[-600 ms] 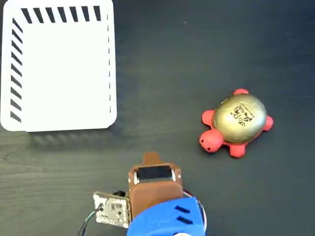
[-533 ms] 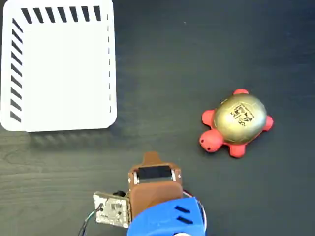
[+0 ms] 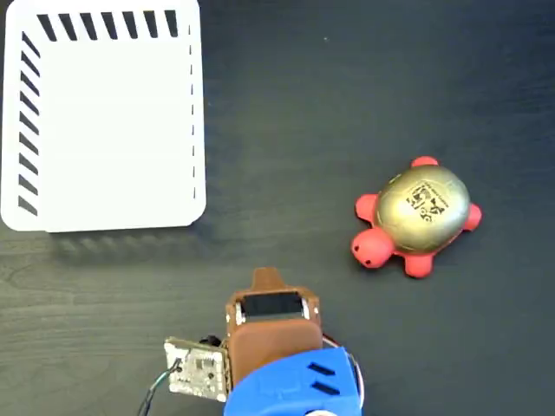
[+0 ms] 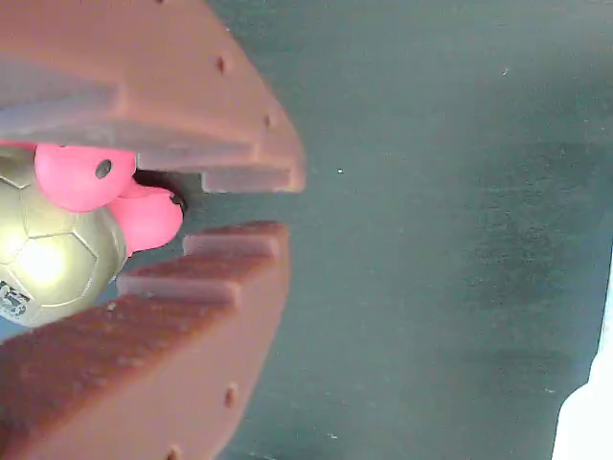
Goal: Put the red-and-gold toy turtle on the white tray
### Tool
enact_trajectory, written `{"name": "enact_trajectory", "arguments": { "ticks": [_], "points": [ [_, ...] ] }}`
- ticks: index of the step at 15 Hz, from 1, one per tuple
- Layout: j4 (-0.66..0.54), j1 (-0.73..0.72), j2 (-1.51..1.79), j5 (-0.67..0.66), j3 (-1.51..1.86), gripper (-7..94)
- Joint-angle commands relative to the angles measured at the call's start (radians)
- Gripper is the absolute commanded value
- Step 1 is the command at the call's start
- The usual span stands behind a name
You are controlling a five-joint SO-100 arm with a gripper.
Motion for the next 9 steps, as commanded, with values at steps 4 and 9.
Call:
{"name": "enact_trajectory", "arguments": {
  "ticks": [4, 9],
  "points": [
    [0.008, 0.005, -0.002, 0.0, -0.009, 0],
    [0.006, -0.009, -0.002, -0.012, -0.009, 0]
  ]
}}
